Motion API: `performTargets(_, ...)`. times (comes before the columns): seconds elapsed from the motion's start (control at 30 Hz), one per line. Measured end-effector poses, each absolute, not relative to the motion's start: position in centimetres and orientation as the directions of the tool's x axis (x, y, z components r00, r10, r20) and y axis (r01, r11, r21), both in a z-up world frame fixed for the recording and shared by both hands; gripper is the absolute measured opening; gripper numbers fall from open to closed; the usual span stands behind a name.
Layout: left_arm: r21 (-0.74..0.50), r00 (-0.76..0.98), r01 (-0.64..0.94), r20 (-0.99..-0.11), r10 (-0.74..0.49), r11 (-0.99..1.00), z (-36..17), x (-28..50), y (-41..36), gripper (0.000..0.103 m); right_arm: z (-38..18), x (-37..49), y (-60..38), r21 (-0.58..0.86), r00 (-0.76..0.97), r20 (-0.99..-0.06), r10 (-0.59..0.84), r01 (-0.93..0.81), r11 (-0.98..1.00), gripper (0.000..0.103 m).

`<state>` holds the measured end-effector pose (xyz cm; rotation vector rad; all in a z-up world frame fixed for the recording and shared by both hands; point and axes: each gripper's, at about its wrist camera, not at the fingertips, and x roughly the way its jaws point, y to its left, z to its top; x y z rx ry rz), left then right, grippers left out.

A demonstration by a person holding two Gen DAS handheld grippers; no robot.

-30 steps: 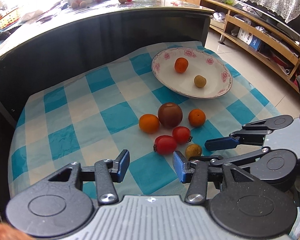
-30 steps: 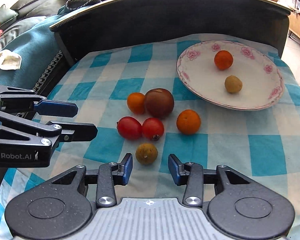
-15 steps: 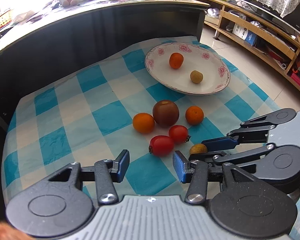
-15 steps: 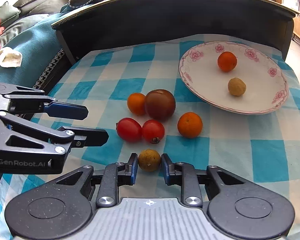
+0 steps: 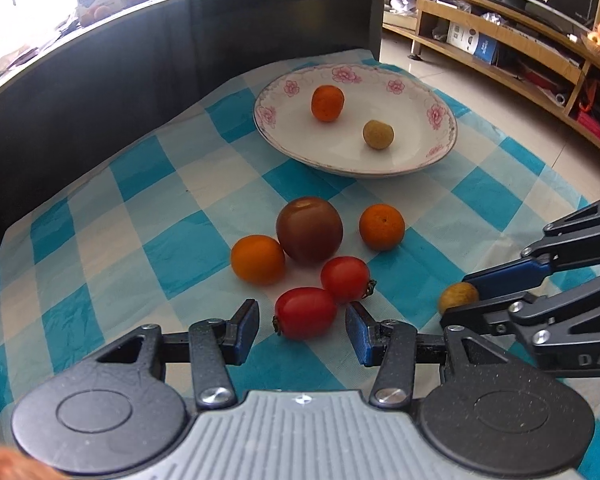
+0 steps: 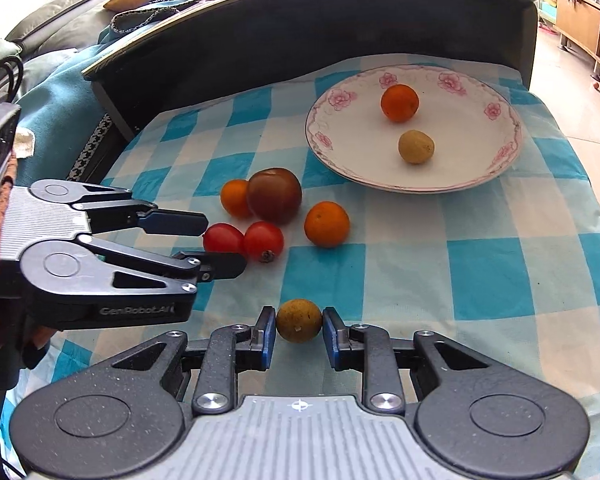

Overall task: Organize fruits
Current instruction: 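Grasp a red cherry tomato with the left tool while the right tool holds the brown fruit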

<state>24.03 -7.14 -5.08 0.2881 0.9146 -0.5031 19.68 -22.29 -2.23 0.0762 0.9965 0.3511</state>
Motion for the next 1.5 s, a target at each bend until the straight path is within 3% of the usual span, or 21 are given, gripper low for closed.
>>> performTargets(0.13,0.034,0.507,0.536,-0.812,-0.289,0.843,-5.3,24.2,-7.4,0.055,-2.3,19.7,-22.6,0.23,0.483,-0.812,0.327,-0.25,0.94,0.021)
performTargets(0.33,0.031,0.495,0.539,-0.82,-0.286,0.842,-5.1,23.9,-7.5,0.042,-2.3,19.8,-22.9,0.23,0.477,-0.817,0.322,-0.243,0.942,0.021)
performTargets(0.67,-0.008,0.445,0.558,-0.841,-0.307,0.83,-4.4,21.3,-6.5,0.042,-2.3,19.3,-22.6,0.181,0.468,-0.831,0.301,-0.285,0.941,0.021)
performTargets(0.93,0.012,0.431,0.588,-0.851,-0.301,0.809,-5.0,20.3,-6.4,0.044,-2.5,18.9,-21.8,0.147,0.469,-0.833,0.293,-0.322,0.935,0.027)
performTargets(1.1,0.025,0.438,0.595,-0.849,-0.297,0.804,-5.1,20.1,-6.1,0.054,-2.5,18.7,-21.6,0.134,0.469,-0.833,0.294,-0.345,0.929,0.03)
performTargets(1.23,0.023,0.44,0.592,-0.847,-0.299,0.806,-5.2,20.2,-6.0,0.056,-2.5,18.6,-21.3,0.12,0.475,-0.828,0.297,-0.367,0.922,0.035)
performTargets(1.5,0.045,0.454,0.609,-0.839,-0.301,0.792,-5.2,20.1,-6.3,0.057,-2.5,18.7,-21.4,0.108,0.477,-0.83,0.289,-0.372,0.922,0.034)
